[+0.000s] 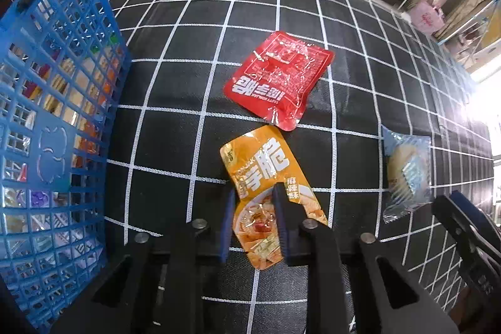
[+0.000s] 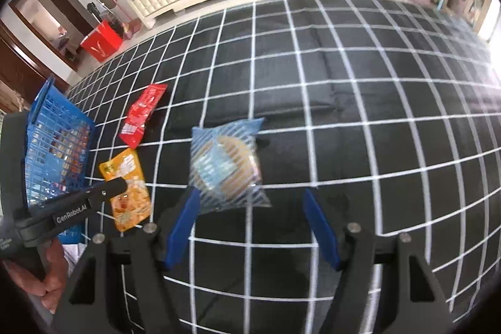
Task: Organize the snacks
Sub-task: 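Grasp the orange noodle packet with the left gripper while the right gripper grasps the blue-striped bag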
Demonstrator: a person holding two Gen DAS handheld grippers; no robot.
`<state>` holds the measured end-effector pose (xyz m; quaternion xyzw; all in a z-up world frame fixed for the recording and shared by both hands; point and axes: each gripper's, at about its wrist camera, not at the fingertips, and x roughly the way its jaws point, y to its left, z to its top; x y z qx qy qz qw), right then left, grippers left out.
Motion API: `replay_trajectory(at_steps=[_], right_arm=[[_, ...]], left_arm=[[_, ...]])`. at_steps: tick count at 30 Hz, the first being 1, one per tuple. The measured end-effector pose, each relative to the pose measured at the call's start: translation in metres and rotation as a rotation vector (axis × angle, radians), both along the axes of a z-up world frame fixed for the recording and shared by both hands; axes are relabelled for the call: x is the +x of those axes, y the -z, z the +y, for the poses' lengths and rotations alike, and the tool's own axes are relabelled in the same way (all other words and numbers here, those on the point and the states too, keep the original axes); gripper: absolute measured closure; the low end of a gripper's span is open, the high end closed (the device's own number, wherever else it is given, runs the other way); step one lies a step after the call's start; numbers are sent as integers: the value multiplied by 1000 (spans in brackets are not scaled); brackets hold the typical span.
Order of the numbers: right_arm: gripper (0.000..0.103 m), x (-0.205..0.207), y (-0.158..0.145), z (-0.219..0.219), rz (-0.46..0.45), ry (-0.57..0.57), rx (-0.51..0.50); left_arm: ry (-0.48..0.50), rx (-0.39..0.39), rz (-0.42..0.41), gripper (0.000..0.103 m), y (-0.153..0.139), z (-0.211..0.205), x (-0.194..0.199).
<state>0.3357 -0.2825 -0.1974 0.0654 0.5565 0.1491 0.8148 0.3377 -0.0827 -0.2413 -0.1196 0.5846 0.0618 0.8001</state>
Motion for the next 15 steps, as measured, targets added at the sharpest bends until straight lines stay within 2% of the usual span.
replay_trajectory(at_steps=[4, 9, 15], right_arm=[[30, 3, 3, 7, 8, -13, 4], [30, 7, -1, 13, -1, -12, -25], [30, 21, 5, 41, 21, -46, -98]], left_arm=[[7, -56, -37, 94, -1, 6, -3], [-2, -152, -43, 100, 3, 18, -8], [12, -197, -49, 101, 1, 27, -22]])
